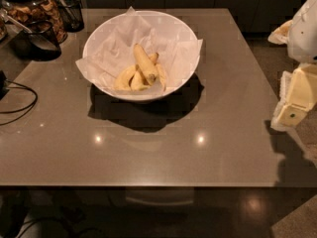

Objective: Pick banana from white bowl

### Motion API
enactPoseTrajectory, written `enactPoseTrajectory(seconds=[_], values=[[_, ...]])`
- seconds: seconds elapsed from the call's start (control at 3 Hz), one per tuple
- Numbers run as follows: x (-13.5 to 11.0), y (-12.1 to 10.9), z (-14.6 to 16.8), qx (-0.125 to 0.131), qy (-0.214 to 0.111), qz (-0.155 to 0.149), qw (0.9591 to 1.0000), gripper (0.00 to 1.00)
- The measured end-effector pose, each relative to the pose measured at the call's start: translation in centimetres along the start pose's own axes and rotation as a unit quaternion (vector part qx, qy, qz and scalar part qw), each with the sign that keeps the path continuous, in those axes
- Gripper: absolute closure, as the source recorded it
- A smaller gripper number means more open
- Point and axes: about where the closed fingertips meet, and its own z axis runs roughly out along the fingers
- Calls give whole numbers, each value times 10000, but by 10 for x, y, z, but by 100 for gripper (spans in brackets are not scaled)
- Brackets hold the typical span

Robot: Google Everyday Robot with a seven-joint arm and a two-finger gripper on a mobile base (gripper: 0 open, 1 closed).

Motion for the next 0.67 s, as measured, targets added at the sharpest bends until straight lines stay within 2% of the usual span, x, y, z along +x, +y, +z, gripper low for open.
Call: enactPoseTrajectory(seconds=[0.33, 0.67], values=[[0, 0, 0, 0, 0, 0, 10000, 0], [-29, -6, -3, -46, 38, 26, 10000, 0]])
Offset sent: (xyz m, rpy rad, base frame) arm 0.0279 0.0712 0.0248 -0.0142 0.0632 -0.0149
